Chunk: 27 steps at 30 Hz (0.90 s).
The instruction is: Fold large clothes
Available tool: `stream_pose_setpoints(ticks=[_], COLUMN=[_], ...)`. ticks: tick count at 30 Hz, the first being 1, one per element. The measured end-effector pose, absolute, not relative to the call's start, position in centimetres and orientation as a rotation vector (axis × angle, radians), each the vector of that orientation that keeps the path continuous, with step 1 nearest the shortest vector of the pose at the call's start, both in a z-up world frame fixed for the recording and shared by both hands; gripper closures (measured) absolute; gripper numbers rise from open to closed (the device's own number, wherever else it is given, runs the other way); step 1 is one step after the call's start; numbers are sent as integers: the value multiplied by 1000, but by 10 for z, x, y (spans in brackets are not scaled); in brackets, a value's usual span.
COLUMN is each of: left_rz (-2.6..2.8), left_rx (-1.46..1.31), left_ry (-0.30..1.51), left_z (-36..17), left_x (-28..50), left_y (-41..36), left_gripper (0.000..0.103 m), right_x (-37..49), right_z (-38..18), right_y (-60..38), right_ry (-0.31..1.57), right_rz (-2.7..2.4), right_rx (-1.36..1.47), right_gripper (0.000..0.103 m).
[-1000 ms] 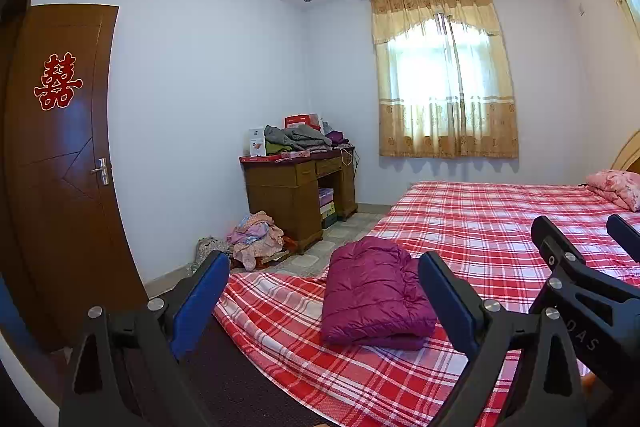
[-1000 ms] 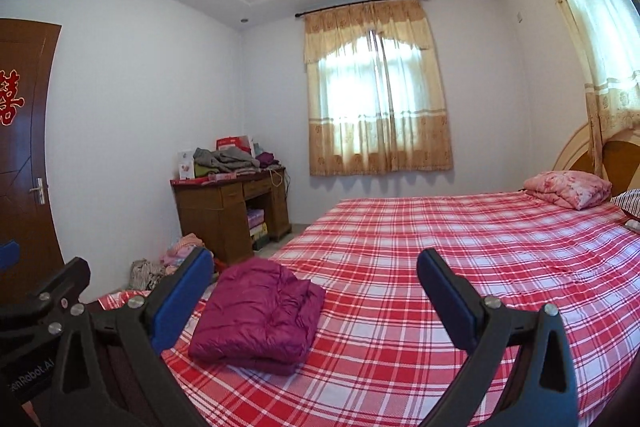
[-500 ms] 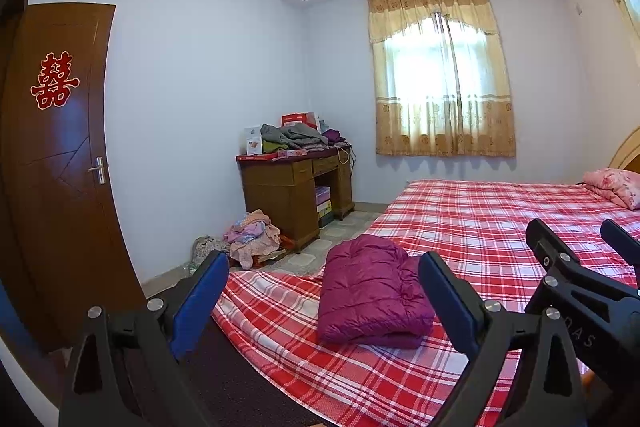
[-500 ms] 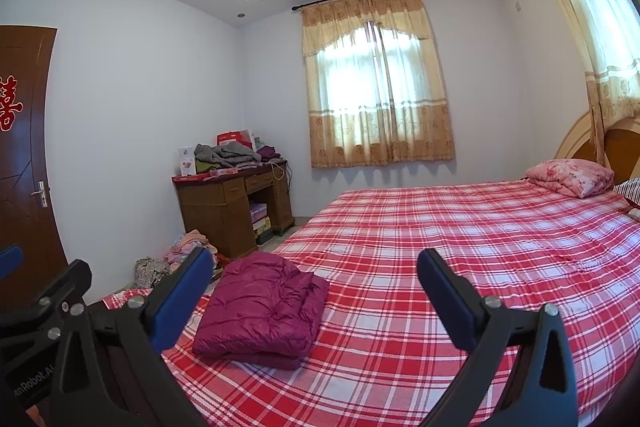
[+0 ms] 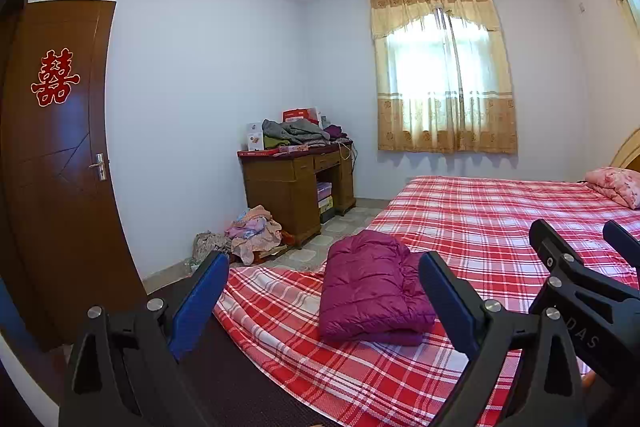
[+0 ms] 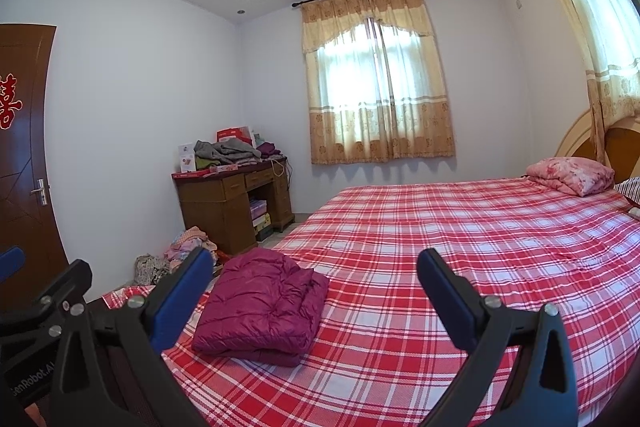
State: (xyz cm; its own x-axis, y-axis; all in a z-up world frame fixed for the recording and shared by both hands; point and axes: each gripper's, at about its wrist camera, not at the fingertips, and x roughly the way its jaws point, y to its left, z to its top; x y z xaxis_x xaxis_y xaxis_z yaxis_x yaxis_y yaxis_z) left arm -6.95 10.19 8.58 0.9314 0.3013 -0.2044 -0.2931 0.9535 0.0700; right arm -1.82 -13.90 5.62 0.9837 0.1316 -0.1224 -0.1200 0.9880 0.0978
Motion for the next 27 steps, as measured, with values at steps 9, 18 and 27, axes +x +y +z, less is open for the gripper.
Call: stream_pose_setpoints(ticks=[9,18,27], left_rz=[316,314,314], left_rx=[53,53,27], left_ry=[236,240,288], left_z=[84,84,78], left_x=[-65,-63,-51], left_y=[101,101,110], left_gripper=[7,7,7], right_x=[-18,-17,-16], right_z=[54,54,55], right_y=[-137,-138,-137], right_ry=[131,136,147], right_rz=[126,123,119], right_rx=[89,96,97], right_gripper=[0,0,0])
